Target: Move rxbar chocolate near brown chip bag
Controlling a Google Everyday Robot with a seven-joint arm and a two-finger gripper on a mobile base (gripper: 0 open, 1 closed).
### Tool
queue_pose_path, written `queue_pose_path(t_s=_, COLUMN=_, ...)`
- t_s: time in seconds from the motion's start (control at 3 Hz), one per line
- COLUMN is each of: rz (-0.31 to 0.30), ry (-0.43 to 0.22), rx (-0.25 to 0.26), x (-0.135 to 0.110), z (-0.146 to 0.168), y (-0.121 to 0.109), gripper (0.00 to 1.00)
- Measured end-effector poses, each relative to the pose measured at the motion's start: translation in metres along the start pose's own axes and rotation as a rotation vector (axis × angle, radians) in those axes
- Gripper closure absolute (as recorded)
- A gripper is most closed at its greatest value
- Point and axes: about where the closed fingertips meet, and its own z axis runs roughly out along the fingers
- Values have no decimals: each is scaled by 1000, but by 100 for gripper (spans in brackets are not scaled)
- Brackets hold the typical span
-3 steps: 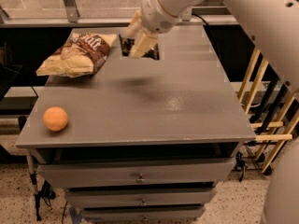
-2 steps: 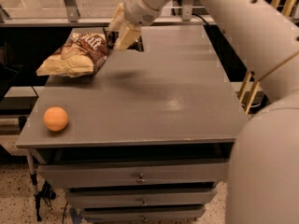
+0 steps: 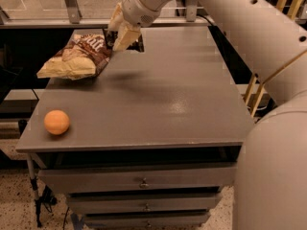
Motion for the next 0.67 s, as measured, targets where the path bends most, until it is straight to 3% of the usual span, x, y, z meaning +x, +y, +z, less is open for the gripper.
queue_pose_path(t_s=0.67, rz=33, ry=48, rx=5, x=27, z=35, y=-5, gripper=100)
